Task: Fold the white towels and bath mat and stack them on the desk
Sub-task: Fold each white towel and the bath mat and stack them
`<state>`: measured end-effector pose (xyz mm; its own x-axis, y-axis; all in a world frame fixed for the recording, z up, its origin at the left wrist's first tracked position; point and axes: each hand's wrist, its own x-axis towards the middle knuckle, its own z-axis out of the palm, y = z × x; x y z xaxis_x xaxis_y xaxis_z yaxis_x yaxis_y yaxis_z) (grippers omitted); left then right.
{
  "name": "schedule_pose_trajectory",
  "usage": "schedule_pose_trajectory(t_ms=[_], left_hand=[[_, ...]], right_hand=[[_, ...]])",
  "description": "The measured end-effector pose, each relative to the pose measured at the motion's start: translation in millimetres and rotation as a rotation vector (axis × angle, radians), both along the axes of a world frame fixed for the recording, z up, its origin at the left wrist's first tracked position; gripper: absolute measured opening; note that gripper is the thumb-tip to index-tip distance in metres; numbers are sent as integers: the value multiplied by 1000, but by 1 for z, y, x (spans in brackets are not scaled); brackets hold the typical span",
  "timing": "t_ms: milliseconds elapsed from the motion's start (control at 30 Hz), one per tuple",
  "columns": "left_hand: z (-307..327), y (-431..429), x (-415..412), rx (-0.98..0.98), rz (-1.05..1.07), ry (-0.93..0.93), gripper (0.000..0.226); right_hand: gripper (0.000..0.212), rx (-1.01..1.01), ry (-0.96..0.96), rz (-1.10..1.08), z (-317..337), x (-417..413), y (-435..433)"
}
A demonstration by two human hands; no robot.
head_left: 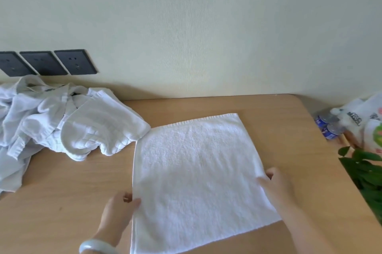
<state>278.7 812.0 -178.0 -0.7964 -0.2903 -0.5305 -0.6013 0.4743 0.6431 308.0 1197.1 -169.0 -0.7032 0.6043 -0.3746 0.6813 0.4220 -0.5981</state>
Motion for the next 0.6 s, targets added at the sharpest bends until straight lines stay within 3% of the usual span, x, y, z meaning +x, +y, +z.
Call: schedule_pose_trajectory(t_ms=[200,333,433,600], left_hand=[[2,15,-2,-27,30,97,5],[3,17,-7,275,103,46,13],[5,12,-14,371,61,-45,22],[-6,3,-13,240,-60,-42,26]], right_hand=[[21,-58,35,-29,6,-9,4],[23,-261,22,-4,19,-26,12],[27,-313,-21,51,20,-37,20],[24,-171,-56,41,7,-41,22]])
